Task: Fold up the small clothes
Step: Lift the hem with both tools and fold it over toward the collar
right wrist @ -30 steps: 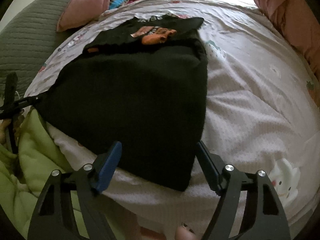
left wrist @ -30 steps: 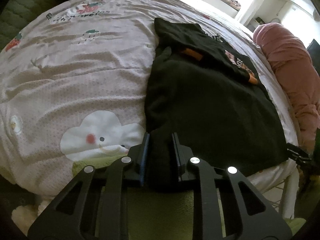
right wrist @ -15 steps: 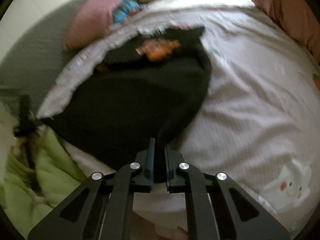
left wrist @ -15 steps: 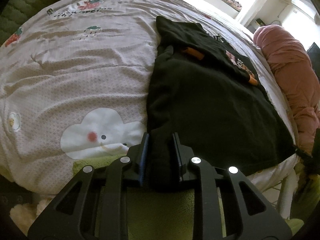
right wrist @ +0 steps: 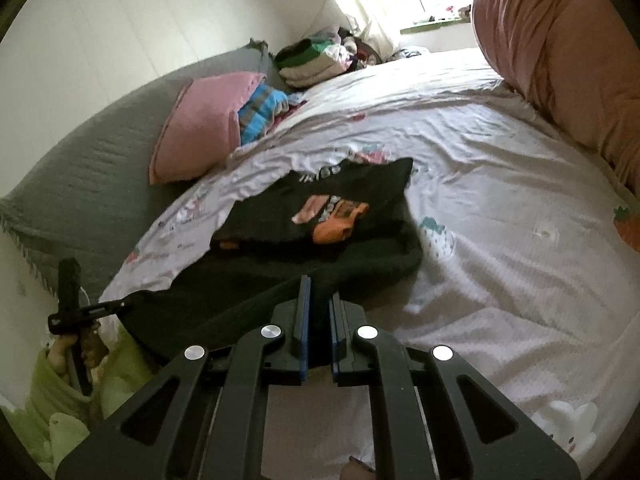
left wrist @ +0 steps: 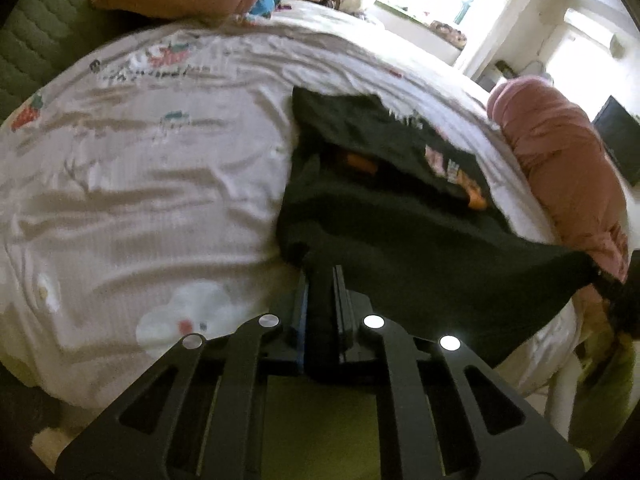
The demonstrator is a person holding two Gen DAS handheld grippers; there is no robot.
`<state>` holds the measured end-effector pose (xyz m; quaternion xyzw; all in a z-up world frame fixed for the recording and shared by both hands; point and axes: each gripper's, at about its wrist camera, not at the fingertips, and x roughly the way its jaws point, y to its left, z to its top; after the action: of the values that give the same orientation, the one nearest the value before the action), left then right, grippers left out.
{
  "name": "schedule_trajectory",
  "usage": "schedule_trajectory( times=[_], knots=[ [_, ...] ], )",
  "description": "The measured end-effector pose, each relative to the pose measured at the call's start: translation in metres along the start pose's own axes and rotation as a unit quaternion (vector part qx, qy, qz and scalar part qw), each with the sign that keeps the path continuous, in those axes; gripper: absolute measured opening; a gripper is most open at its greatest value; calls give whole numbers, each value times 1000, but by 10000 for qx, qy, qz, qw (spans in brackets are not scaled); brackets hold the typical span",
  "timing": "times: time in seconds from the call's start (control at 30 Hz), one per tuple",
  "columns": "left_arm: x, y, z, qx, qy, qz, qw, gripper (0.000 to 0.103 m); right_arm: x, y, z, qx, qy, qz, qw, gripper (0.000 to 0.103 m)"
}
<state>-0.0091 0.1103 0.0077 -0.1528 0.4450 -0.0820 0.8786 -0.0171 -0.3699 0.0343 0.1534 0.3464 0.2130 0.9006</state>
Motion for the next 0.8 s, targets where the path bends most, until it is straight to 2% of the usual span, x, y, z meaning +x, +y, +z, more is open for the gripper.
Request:
schedule_trajectory(
  times=[0.43,0.8],
  knots=[
    [-8,-6,57,-90,-537,17,9985,4,-5,-4,38,80,-627,-32,9980,7],
    [-3,-20,91,64,-786,218,9966,4,10,-3,68,63,-887,-352,9954,7]
  ],
)
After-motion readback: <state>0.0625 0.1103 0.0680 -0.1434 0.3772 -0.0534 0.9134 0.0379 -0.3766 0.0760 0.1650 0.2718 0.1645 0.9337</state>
